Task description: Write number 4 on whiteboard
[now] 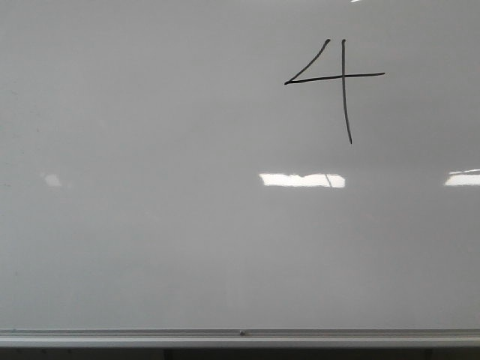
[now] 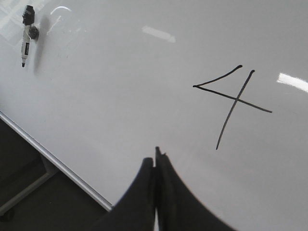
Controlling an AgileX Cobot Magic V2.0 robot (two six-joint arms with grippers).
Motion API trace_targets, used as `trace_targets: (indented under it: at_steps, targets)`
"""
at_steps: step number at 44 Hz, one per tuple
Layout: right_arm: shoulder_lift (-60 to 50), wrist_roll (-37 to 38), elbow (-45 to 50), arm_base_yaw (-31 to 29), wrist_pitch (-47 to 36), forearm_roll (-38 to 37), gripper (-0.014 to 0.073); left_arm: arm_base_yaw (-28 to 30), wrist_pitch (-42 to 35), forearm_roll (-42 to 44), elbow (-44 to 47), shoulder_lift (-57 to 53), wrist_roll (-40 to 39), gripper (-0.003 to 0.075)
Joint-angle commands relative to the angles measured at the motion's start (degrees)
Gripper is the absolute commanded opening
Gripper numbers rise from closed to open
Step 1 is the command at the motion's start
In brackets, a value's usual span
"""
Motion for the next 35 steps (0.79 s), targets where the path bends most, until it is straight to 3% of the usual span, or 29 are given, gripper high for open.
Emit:
trace_targets:
  at_steps: [1, 27, 35]
  targets:
    - [-0.1, 0.0, -1.5, -0.2, -2.8, 1.9, -0.0071, -0.3, -4.4, -0.7, -1.5, -0.1, -0.5, -0.0020]
    - [-0.1, 0.0, -1.5, -0.2, -2.7, 1.9, -0.0071, -0.9, -4.5, 1.3, -0.7, -1.2, -1.1, -0.0020]
    - [-0.1, 0.0, -1.5, -0.2, -2.6, 1.9, -0.0071, -6.6, -7.2, 16.9, 5.7, -10.5, -20.2, -0.0020]
